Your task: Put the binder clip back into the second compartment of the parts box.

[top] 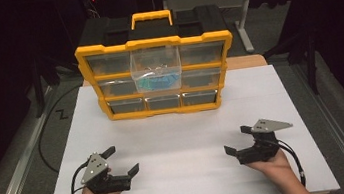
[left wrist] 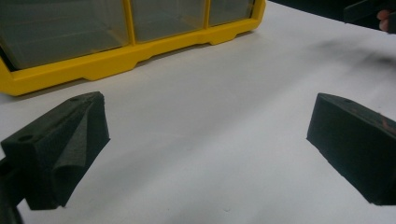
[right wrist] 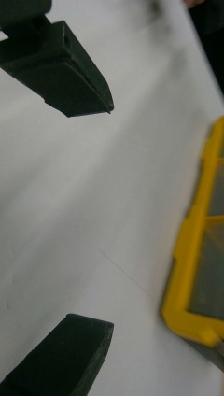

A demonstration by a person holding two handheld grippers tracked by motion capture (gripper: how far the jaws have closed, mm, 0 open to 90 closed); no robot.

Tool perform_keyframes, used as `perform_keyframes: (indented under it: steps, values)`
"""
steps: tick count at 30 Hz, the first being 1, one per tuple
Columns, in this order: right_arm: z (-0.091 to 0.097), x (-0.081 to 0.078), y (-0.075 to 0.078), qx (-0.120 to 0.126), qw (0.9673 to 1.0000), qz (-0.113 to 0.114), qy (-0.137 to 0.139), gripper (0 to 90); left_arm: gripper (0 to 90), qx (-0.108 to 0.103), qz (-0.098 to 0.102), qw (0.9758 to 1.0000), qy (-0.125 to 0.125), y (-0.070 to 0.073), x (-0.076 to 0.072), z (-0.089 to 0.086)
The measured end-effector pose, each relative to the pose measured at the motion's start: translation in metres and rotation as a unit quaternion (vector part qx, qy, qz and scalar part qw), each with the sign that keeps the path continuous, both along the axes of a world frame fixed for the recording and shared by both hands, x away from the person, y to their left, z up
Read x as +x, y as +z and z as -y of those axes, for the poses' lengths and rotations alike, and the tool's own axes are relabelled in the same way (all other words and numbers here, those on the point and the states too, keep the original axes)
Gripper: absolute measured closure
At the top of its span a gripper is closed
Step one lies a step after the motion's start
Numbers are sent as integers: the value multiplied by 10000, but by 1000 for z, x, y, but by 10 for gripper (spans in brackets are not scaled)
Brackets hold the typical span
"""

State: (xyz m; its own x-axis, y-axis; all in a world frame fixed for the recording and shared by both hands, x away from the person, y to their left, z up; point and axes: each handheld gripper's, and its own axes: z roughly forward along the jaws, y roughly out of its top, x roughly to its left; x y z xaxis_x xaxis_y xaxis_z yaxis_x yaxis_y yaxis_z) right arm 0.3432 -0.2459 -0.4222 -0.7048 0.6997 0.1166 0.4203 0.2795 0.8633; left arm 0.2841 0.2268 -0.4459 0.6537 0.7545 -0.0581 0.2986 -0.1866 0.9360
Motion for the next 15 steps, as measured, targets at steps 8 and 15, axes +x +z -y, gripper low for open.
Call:
perform_keyframes:
  steps: [8, 15]
  values:
    - [23, -32, -3, 750, 9924, 839, -499, 2, 3, 26, -17, 9999, 110, 0, 0, 2]
    - [22, -30, -4, 698, 9929, 826, -503, 2, 3, 91, -32, 9998, 176, -1, -2, 4]
